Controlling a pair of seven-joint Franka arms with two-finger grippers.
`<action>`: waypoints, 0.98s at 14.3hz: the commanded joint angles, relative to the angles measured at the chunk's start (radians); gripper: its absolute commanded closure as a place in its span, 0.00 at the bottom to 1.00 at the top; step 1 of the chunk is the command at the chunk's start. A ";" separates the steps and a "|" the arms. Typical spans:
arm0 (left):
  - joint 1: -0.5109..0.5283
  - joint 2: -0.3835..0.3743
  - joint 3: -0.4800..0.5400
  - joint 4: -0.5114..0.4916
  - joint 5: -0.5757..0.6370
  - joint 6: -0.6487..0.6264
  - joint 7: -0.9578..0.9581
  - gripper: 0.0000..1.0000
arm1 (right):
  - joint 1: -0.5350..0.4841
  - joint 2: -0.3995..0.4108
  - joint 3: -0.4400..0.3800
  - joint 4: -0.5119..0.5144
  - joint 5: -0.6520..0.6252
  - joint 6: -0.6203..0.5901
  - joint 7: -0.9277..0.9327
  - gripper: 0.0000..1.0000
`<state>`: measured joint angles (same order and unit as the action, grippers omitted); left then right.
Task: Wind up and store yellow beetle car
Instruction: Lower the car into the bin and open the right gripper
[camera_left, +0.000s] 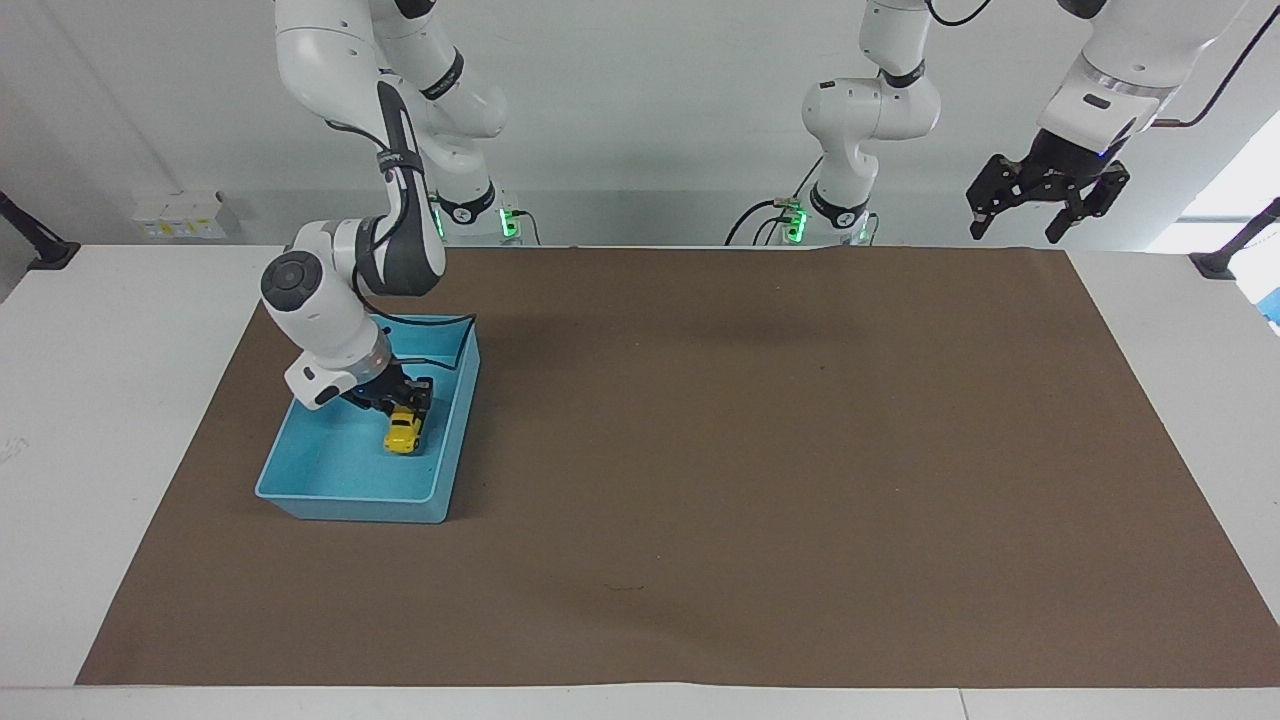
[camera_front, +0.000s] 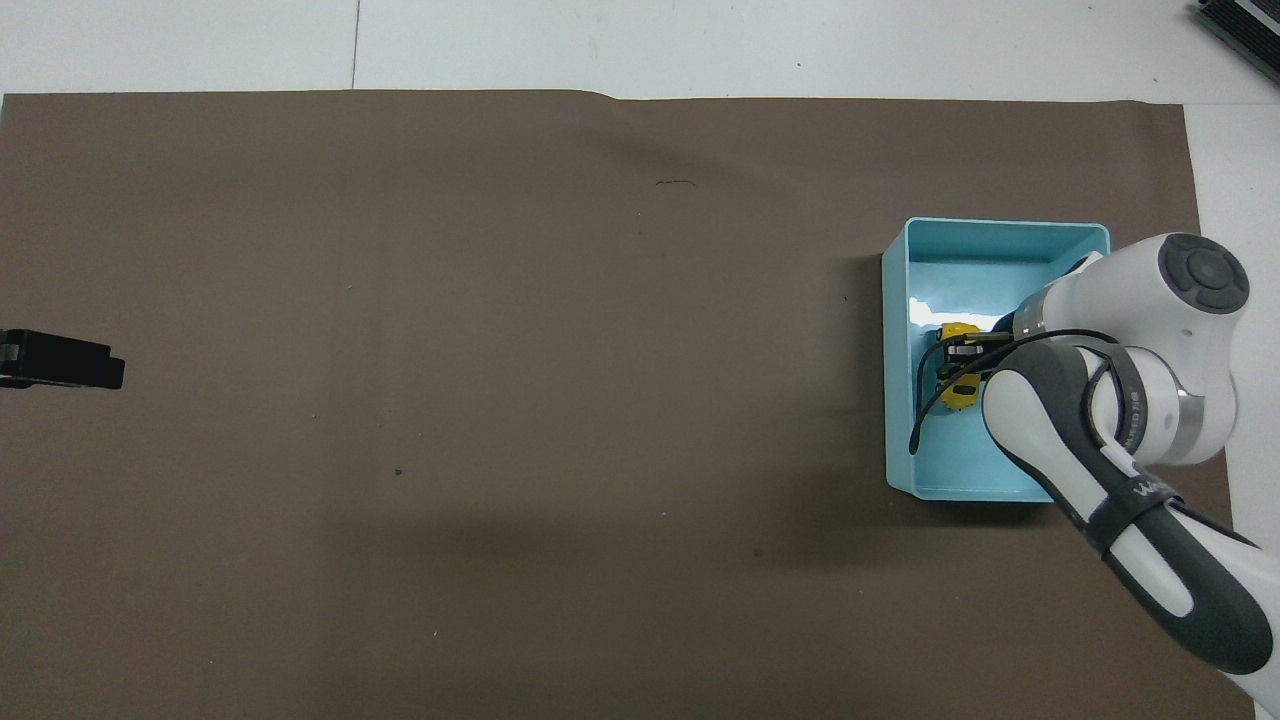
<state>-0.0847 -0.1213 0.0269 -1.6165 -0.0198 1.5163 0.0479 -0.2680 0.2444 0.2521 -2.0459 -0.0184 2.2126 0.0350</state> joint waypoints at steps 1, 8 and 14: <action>0.008 -0.011 -0.004 -0.005 0.004 -0.013 -0.006 0.00 | -0.011 -0.020 0.007 -0.004 -0.005 0.009 -0.033 0.00; 0.007 -0.011 -0.004 -0.005 0.006 -0.013 -0.006 0.00 | 0.000 -0.065 0.007 0.090 -0.012 -0.090 -0.033 0.00; 0.006 -0.011 -0.004 -0.003 0.006 -0.013 -0.006 0.00 | 0.025 -0.080 0.007 0.249 -0.078 -0.284 -0.005 0.00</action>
<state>-0.0847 -0.1213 0.0269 -1.6165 -0.0198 1.5163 0.0477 -0.2598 0.1636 0.2567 -1.8449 -0.0682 1.9871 0.0307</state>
